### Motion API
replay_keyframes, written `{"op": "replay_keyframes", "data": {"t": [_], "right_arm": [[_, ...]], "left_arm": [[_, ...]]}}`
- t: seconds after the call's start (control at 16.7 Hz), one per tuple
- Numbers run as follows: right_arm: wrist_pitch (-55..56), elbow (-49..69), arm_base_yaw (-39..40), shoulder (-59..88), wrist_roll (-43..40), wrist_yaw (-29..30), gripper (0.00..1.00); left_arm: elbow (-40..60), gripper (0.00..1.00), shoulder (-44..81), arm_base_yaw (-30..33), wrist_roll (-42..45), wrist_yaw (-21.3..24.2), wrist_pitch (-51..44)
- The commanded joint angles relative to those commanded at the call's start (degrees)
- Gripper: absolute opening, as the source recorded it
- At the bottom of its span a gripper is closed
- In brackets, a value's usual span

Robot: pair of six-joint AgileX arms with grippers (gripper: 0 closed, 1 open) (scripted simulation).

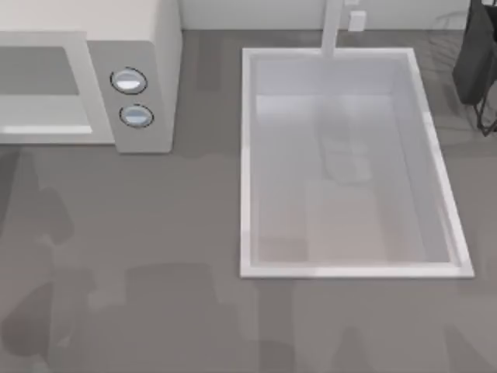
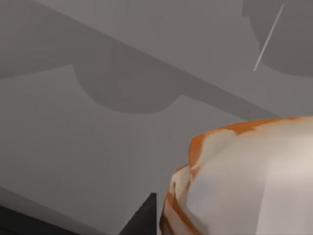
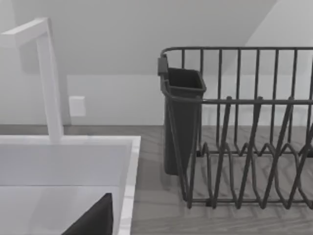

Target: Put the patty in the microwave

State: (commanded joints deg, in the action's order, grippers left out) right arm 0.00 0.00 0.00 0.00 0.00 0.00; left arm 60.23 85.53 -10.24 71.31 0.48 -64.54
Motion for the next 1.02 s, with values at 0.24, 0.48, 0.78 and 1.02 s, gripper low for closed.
{"op": "replay_keyframes", "data": {"t": [0.24, 0.48, 0.78, 1.02], "right_arm": [[0.0, 0.0, 0.0, 0.0, 0.0, 0.0, 1.00], [0.0, 0.0, 0.0, 0.0, 0.0, 0.0, 1.00], [0.0, 0.0, 0.0, 0.0, 0.0, 0.0, 1.00], [0.0, 0.0, 0.0, 0.0, 0.0, 0.0, 1.00]], "left_arm": [[-0.2, 0.00, 0.4, -0.1, -0.2, 0.0, 0.7], [-0.7, 0.00, 2.6, -0.4, -5.0, 0.2, 8.7], [-2.1, 0.00, 8.4, -0.8, -17.2, 1.0, 28.5], [-3.8, 0.00, 14.5, -0.9, -29.8, 2.5, 49.0]]}}
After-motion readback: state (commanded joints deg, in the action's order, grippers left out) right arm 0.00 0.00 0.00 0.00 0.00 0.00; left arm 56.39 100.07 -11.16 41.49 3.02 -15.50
